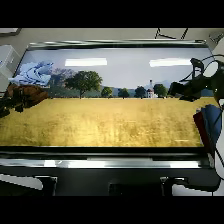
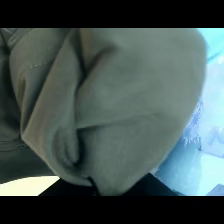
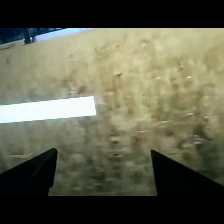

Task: Fold the clothes and pants, and hang the long-sleeved shirts on hangers.

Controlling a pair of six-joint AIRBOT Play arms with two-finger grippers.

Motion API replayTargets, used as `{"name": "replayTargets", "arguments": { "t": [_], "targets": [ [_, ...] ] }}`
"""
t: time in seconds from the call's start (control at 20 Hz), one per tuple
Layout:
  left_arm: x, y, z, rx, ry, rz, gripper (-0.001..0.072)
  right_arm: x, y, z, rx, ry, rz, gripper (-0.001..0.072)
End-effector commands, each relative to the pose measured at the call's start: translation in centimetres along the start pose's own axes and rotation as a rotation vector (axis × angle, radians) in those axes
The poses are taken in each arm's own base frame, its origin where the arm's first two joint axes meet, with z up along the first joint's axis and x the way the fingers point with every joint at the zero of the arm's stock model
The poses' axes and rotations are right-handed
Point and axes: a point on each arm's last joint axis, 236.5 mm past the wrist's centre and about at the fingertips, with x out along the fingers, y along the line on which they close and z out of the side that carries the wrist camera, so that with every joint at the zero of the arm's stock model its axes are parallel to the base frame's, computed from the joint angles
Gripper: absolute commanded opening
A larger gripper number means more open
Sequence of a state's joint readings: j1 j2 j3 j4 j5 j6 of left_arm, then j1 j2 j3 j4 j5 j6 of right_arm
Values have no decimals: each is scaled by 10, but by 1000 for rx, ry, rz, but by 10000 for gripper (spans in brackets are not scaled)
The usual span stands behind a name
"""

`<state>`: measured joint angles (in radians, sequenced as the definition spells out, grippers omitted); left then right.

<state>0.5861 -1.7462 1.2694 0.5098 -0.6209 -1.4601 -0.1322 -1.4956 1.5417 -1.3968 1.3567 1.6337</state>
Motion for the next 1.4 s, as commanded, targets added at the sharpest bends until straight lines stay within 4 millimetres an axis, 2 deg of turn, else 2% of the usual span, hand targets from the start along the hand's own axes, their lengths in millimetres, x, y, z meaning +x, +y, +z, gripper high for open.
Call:
{"name": "replayTargets", "arguments": {
  "t": [0.0, 0.05, 0.1, 0.15, 0.25, 0.3, 0.35, 0.4, 0.45, 0.5, 0.55, 0.6, 0.65, 0.75, 0.85, 0.95, 1.05, 1.1, 1.15, 1.2, 1.25, 1.3, 1.35],
  "targets": [
    [-8, -28, -3, 53, -11, -60, 24, -1, -1, -26, 2, 110, -5, 669],
    [-22, -54, -5, 130, -29, -96, 24, -2, -1, -28, -1, 118, -6, 669],
    [-44, -91, -13, 248, -49, -152, 24, -4, -1, -27, -2, 113, -5, 669],
    [-72, -132, -29, 374, -57, -218, 24, -8, 0, -27, -3, 104, -3, 669],
    [-148, -218, -85, 623, -66, -388, 24, -21, 4, -26, -8, 73, 6, 669],
    [-193, -258, -120, 711, -80, -484, 24, -30, 7, -26, -11, 54, 13, 669],
    [-235, -288, -155, 780, -92, -576, 24, -41, 10, -26, -16, 31, 18, 669],
    [-278, -313, -193, 842, -96, -674, 24, -51, 12, -26, -20, 10, 25, 669],
    [-314, -329, -227, 888, -89, -761, 24, -62, 16, -27, -25, -13, 33, 669],
    [-344, -338, -262, 914, -60, -843, 24, -73, 17, -28, -30, -37, 35, 669],
    [-363, -341, -291, 918, -11, -900, 24, -85, 19, -29, -35, -65, 38, 669],
    [-371, -337, -322, 914, 71, -930, 24, -94, 21, -30, -40, -89, 39, 669],
    [-369, -327, -351, 902, 166, -930, 24, -105, 22, -31, -45, -115, 39, 669],
    [-341, -288, -419, 880, 401, -864, 24, -121, 23, -33, -61, -154, 36, 669],
    [-304, -229, -487, 854, 643, -737, 24, -131, 21, -35, -77, -175, 22, 669],
    [-269, -151, -553, 891, 854, -571, 25, -133, 15, -39, -80, -170, -5, 669],
    [-236, -75, -596, 921, 1005, -386, 25, -133, 10, -39, -80, -167, -25, 669],
    [-222, -50, -607, 925, 1048, -315, 25, -133, 9, -39, -79, -167, -28, 669],
    [-212, -36, -614, 896, 1085, -263, 141, -133, 9, -39, -79, -167, -30, 668],
    [-207, -35, -616, 851, 1115, -238, 575, -133, 9, -39, -79, -167, -30, 668],
    [-207, -42, -612, 841, 1143, -243, 713, -133, 9, -39, -79, -166, -29, 668],
    [-209, -57, -598, 866, 1156, -277, 716, -133, 10, -40, -79, -165, -27, 669],
    [-210, -74, -576, 887, 1152, -293, 716, -132, 12, -40, -83, -161, -19, 669]
  ]
}}
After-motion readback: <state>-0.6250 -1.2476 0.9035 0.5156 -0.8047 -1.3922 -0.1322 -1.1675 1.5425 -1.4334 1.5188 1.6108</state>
